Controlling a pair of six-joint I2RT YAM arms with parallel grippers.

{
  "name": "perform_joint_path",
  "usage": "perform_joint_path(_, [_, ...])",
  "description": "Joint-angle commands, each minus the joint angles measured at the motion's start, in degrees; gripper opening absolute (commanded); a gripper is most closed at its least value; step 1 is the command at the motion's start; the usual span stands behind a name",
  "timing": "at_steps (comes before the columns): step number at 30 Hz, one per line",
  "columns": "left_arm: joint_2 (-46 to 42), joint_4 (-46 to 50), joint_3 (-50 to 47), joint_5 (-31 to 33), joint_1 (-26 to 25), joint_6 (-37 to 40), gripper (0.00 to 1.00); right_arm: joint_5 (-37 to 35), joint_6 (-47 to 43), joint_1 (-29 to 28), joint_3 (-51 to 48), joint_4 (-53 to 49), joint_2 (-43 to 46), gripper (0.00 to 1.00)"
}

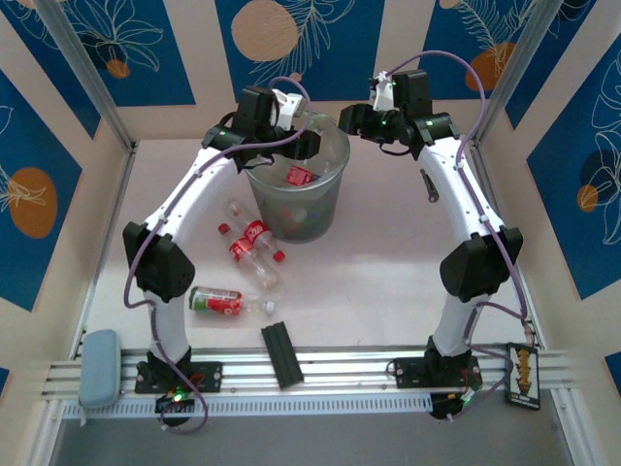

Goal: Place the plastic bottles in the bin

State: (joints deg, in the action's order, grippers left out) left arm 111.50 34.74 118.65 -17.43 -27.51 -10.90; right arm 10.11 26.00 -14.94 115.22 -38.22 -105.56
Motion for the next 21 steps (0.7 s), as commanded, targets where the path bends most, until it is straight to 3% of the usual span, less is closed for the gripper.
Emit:
perform_joint_path(1, [-6.72, 0.66, 2.36, 3.06, 0.5, -0.55, 0.7, 0.79, -1.01, -0.19, -0.91, -1.31, 1.78, 0.54])
perform_joint_path(7, [-15.3, 5.31, -2.4, 8.56, 3.71, -0.74, 0.74, -0.23, -1.73, -0.44, -2.0, -2.12, 1.89, 0.53])
perform_joint_path(17, [-41.0, 5.07, -37.42, 13.03, 14.14, -11.23, 0.74, -1.67, -3.61, -0.51, -3.5, -2.83, 3.25, 0.53])
perform_joint_path(21, [-46.51, 13.85, -45.61, 18.75, 14.5, -15.54, 0.72, -1.39, -4.32, -0.44, -3.64, -2.91, 3.4, 0.53])
